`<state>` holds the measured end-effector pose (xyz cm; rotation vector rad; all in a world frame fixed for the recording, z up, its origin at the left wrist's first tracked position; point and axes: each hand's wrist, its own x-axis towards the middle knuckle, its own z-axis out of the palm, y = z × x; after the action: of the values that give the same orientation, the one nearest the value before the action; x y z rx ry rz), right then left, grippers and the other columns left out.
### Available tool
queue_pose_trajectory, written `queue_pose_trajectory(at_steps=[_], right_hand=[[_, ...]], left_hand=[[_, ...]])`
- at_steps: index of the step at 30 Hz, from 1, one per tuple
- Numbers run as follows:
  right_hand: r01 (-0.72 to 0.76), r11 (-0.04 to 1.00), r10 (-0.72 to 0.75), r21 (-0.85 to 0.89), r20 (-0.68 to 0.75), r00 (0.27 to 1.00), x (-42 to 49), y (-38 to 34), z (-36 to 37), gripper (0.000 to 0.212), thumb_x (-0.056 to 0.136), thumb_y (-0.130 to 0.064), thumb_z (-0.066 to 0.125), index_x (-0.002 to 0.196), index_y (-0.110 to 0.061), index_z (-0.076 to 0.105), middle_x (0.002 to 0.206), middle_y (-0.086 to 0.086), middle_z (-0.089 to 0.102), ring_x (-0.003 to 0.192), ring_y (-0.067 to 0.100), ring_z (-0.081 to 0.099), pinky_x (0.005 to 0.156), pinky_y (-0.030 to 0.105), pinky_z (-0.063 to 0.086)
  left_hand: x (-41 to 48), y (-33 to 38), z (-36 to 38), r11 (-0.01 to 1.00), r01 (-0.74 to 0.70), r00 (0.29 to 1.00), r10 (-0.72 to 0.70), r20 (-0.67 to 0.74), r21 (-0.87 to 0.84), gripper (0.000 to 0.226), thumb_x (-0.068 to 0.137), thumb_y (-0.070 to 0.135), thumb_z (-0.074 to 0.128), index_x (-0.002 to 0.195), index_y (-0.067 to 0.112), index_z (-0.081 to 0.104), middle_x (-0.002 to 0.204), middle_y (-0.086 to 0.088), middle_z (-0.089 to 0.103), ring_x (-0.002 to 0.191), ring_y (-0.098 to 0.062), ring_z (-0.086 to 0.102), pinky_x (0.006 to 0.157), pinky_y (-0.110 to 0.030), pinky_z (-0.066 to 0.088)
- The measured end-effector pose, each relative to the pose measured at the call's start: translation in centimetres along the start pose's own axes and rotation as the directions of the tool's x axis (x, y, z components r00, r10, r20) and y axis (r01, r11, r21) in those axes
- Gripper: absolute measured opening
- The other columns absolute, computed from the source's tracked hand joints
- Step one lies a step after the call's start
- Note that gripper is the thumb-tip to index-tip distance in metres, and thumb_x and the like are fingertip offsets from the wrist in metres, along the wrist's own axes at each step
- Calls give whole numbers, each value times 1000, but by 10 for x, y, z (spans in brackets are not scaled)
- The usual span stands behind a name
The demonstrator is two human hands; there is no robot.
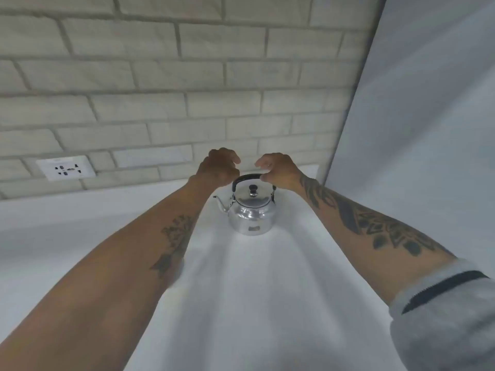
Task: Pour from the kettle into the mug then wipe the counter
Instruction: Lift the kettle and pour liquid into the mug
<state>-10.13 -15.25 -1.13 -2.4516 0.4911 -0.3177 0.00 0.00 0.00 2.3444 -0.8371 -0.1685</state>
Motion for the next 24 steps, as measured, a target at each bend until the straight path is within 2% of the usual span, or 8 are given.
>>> queue_pose_trajectory(at_steps=[4,9,13,14,16,18,20,24], right_hand=[[-20,998,20,-62,-4,1000,6,6,8,48,77,-2,62,122,-17,60,129,5,57,122,19,53,102,32,45],[-56,989,61,-139,38,997,16,19,17,59,80,-1,56,136,-20,49,141,2,48,131,21,44,99,26,37],[-66,984,81,-168,86,993,20,30,25,61,85,-4,53,143,-20,41,148,2,43,135,23,39,106,31,35],[-65,984,81,-167,91,993,22,32,27,60,86,-5,53,144,-20,40,149,3,42,136,23,39,108,32,34],[-58,985,74,-162,94,993,25,35,30,57,88,-8,54,142,-19,42,147,3,46,132,23,44,106,33,37],[-47,987,61,-154,89,994,28,38,35,51,87,-8,53,137,-18,48,136,4,55,118,25,54,96,34,45],[-41,990,52,-136,77,996,31,39,40,41,86,-8,51,126,-18,56,118,4,62,102,24,59,84,34,48],[-52,993,53,-110,10,999,34,34,46,17,88,-12,51,100,-13,63,94,0,59,84,22,58,69,31,43]], left_hand=[[3,5,13,1000,-5,1000,5,10,-5,44,79,7,59,121,20,64,123,-2,66,114,-22,62,100,-36,50],[15,-4,36,996,-15,998,8,70,92,55,86,10,53,139,22,51,142,-2,54,127,-26,53,102,-35,44],[22,-7,50,988,-28,991,8,130,152,61,87,7,49,146,22,42,149,-5,47,131,-29,50,102,-38,43],[23,-9,53,987,-31,989,8,146,160,58,87,8,50,144,22,45,146,-5,49,127,-29,52,100,-38,45],[26,-14,59,988,-36,989,13,147,152,45,86,9,50,129,23,56,127,-6,60,107,-29,60,86,-38,50],[27,-19,63,992,-38,994,26,105,123,33,86,9,49,114,21,61,104,-4,64,92,-28,63,73,-35,49],[28,-22,64,994,-51,998,46,47,97,22,87,10,50,101,19,65,90,-2,63,84,-27,65,66,-33,46],[28,-25,60,998,-51,998,50,27,37,10,84,13,57,89,16,66,83,-2,62,77,-27,64,64,-33,45]])
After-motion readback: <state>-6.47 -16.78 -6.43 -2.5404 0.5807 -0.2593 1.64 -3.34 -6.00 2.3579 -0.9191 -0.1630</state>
